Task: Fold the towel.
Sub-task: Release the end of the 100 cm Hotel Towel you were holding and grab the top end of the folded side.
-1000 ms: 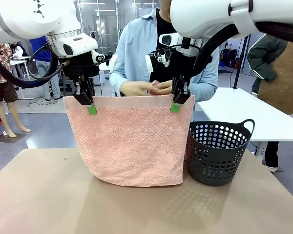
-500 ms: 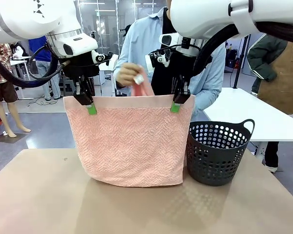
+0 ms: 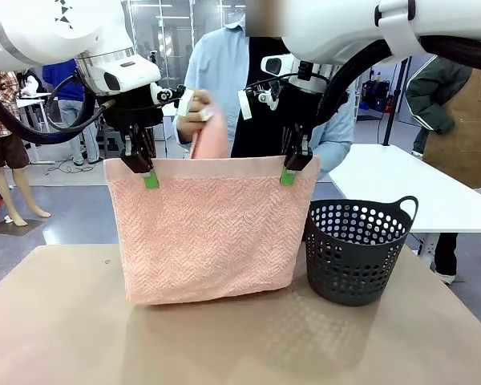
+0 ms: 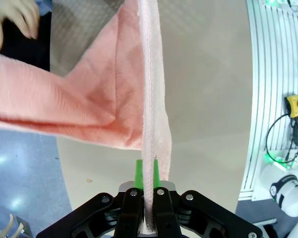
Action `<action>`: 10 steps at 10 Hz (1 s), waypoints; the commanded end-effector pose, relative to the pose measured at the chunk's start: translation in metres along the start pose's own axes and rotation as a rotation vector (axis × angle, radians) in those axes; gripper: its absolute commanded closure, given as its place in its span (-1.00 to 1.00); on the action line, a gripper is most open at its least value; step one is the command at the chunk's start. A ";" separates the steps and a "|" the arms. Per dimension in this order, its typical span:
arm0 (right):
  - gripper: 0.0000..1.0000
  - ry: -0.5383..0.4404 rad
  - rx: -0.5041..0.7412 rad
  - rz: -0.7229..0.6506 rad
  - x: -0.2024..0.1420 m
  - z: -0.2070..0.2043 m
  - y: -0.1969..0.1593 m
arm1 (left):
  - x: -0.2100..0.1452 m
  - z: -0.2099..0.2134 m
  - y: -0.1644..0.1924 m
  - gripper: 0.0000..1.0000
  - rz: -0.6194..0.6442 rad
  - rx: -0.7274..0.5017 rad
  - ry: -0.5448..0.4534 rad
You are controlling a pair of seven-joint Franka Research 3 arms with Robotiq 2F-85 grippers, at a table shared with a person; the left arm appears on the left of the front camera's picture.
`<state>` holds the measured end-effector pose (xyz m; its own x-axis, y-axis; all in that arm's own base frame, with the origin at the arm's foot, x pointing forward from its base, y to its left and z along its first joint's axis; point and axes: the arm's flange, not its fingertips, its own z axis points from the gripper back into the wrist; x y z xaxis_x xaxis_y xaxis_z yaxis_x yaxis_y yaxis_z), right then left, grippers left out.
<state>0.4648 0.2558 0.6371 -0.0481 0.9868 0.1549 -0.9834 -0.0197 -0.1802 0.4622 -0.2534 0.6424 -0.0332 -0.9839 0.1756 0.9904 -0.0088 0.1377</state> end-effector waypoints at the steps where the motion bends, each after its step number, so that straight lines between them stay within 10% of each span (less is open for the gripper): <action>1: 1.00 -0.001 0.000 -0.002 -0.001 0.000 -0.001 | -0.001 0.001 0.000 1.00 0.001 0.001 0.000; 10: 1.00 -0.001 0.000 -0.002 -0.001 0.000 -0.001 | -0.001 0.001 0.000 1.00 0.001 0.001 0.000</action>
<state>0.4648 0.2558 0.6371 -0.0481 0.9868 0.1549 -0.9834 -0.0196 -0.1802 0.4622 -0.2534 0.6424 -0.0332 -0.9839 0.1756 0.9904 -0.0088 0.1376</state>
